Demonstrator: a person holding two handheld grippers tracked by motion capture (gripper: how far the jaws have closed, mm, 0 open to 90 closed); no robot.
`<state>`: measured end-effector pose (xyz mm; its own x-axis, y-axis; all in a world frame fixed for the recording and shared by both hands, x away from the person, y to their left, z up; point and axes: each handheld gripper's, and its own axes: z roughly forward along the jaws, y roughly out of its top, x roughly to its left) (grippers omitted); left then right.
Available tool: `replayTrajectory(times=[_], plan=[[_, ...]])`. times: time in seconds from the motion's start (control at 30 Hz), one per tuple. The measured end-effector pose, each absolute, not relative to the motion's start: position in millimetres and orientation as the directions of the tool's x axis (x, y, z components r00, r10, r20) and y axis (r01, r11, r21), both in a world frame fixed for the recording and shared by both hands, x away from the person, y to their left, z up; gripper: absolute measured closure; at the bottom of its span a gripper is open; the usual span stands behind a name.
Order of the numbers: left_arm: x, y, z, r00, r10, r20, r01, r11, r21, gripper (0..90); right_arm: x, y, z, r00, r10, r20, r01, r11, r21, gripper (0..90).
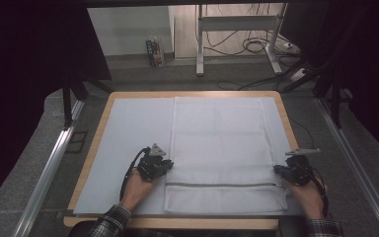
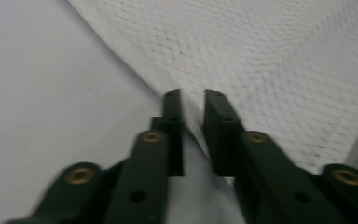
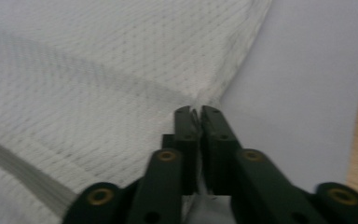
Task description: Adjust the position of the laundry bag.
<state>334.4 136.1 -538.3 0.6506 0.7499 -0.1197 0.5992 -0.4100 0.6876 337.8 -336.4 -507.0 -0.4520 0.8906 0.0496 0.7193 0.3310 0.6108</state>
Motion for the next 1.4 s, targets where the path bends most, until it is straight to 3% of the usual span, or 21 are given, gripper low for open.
replayTrajectory(times=[0.1, 0.57, 1.0, 1.4], plan=[[335, 136, -537, 0.653, 0.747, -0.125, 0.603, -0.413, 0.682, 88.8, 337, -333, -506, -0.456, 0.890, 0.025, 0.715, 0.349, 0.606, 88.0], [336, 154, -528, 0.648, 0.747, -0.148, 0.627, -0.413, 0.661, 88.9, 332, -320, -500, -0.513, 0.859, -0.003, 0.668, 0.401, 0.626, 87.7], [326, 197, -525, 0.598, 0.777, -0.197, 0.682, -0.363, 0.635, 88.8, 336, -284, -501, -0.613, 0.790, -0.022, 0.608, 0.489, 0.625, 87.7], [322, 219, -522, 0.555, 0.812, -0.182, 0.705, -0.343, 0.620, 88.8, 339, -257, -501, -0.666, 0.745, -0.025, 0.572, 0.533, 0.624, 87.6]])
